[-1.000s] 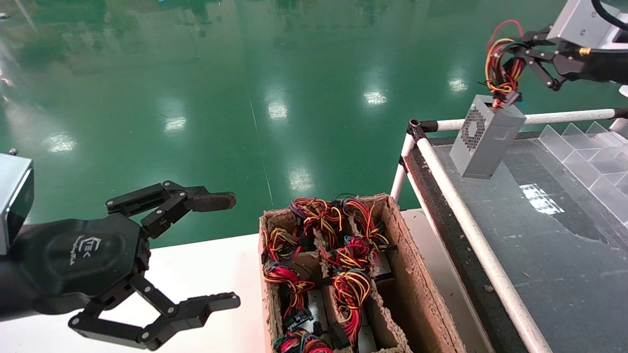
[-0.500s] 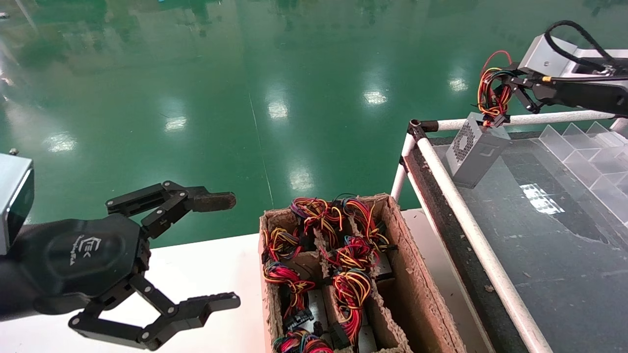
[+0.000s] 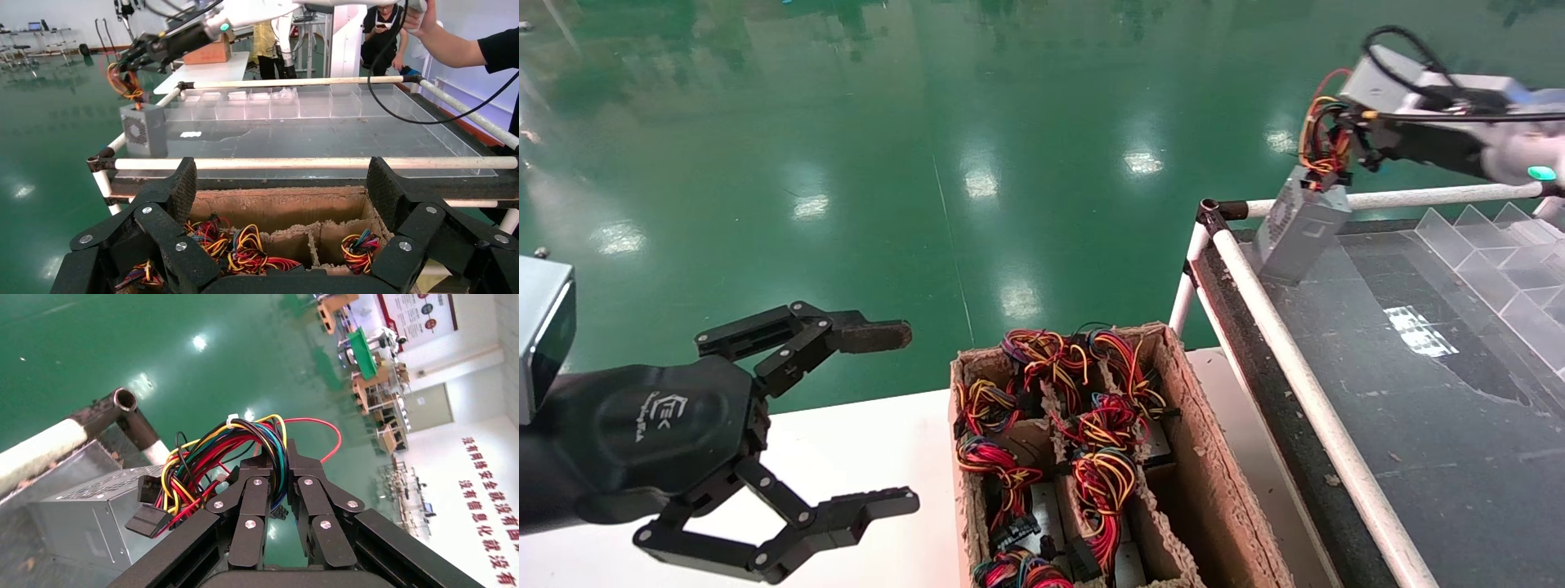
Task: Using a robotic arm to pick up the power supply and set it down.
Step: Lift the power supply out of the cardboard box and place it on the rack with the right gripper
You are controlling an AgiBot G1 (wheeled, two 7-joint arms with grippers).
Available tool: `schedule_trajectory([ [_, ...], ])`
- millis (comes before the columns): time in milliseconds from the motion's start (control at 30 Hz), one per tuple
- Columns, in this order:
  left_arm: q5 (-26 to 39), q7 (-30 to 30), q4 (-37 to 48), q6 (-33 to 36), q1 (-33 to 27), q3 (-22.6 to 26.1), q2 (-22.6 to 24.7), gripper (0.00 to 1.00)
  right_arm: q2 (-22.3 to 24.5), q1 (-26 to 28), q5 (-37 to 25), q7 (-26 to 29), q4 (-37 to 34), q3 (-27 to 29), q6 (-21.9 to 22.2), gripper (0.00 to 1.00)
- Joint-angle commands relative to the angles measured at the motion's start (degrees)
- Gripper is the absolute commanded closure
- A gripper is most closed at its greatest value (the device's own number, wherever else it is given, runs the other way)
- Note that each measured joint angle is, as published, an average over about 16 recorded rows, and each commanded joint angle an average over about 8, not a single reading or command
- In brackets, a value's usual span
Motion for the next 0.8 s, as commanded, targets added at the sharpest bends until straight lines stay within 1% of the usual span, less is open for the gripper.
schedule_trajectory([
  [33, 0.00, 0.00, 0.00, 0.00, 0.00, 0.00, 0.00, 0.00, -1.65, -0.32, -0.06, -0.26, -0.59, -0.02, 2.75, 1.00],
  [133, 0.00, 0.00, 0.00, 0.00, 0.00, 0.00, 0.00, 0.00, -3.99, -1.00, -0.09, -0.45, -1.04, -0.03, 5.60, 1.00],
  [233, 0.00, 0.00, 0.00, 0.00, 0.00, 0.00, 0.00, 0.00, -5.78, -1.48, -0.09, -0.64, -1.29, -0.03, 7.40, 1.00],
  [433, 0.00, 0.00, 0.00, 0.00, 0.00, 0.00, 0.00, 0.00, -7.88, -1.63, -0.01, -1.01, -1.38, 0.02, 8.66, 1.00],
  [467, 0.00, 0.00, 0.00, 0.00, 0.00, 0.00, 0.00, 0.00, -8.08, -1.59, -0.01, -1.07, -1.41, 0.02, 8.71, 0.96],
  [700, 0.00, 0.00, 0.00, 0.00, 0.00, 0.00, 0.00, 0.00, -8.55, -1.51, -0.23, -1.24, -2.02, -0.13, 8.79, 0.09],
  [733, 0.00, 0.00, 0.00, 0.00, 0.00, 0.00, 0.00, 0.00, -8.51, -1.52, -0.27, -1.23, -2.12, -0.16, 8.80, 0.00],
  [800, 0.00, 0.00, 0.00, 0.00, 0.00, 0.01, 0.00, 0.00, -8.37, -1.55, -0.36, -1.22, -2.29, -0.22, 8.83, 0.00],
])
